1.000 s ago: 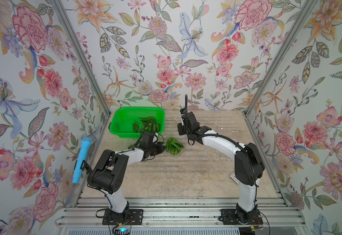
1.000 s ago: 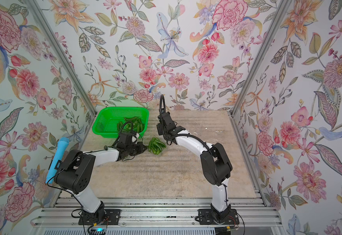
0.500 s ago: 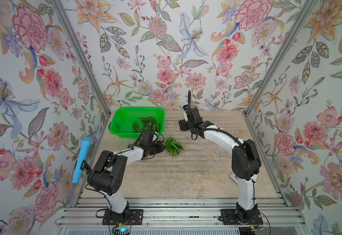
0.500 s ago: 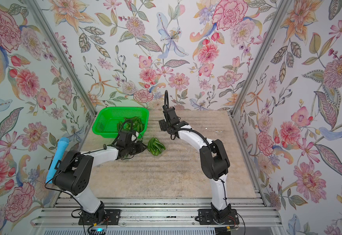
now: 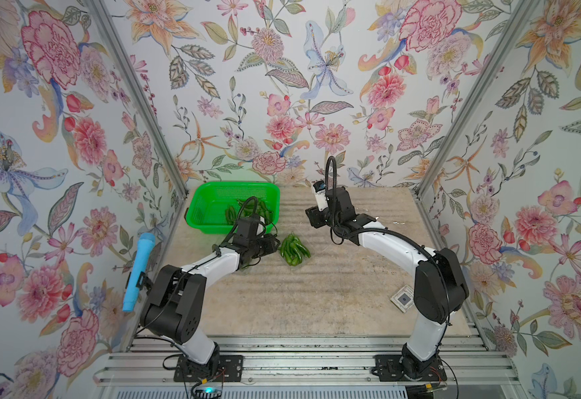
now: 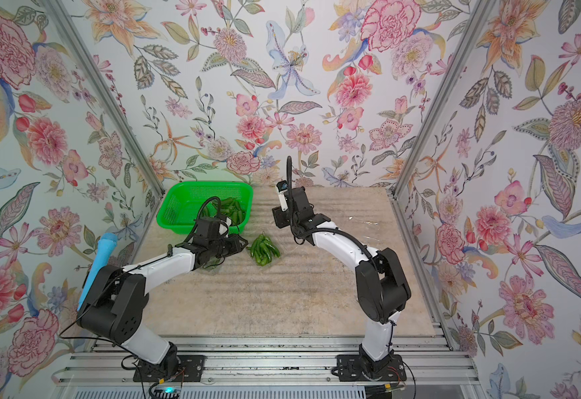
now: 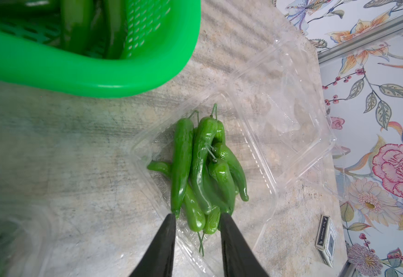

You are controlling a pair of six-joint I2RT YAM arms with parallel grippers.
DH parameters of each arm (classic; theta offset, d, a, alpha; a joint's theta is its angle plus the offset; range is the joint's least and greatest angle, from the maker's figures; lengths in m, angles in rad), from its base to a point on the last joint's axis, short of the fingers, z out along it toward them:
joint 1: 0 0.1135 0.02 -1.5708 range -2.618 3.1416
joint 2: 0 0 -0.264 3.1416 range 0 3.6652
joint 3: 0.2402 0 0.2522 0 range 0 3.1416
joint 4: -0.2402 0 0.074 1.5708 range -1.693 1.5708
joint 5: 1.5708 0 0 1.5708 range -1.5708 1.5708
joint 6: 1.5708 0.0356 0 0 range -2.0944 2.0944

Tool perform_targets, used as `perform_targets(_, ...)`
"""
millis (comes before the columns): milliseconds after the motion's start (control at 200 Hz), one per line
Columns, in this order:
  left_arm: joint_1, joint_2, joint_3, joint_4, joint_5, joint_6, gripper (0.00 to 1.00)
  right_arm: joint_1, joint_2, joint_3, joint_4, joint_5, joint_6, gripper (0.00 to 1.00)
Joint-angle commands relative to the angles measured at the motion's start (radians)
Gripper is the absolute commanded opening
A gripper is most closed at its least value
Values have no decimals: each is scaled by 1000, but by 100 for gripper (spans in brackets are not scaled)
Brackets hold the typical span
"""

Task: Take small green peppers out of containers
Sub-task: Open the packing box at the center of the board, then pick up the green pepper from the packing box.

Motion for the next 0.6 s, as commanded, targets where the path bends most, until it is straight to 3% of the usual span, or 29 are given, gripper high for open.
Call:
perform_targets(0,15,-72,11,9,-62,49,37,26,39,-24,-59,-81,16,54)
perform_targets(225,34,-79,13,23,-73,90,41,101,102,-37,-82,-88,17,52)
perform_targets(595,72,-97,8,11,-77,122,45,131,221,-10,-99,-61,42,47)
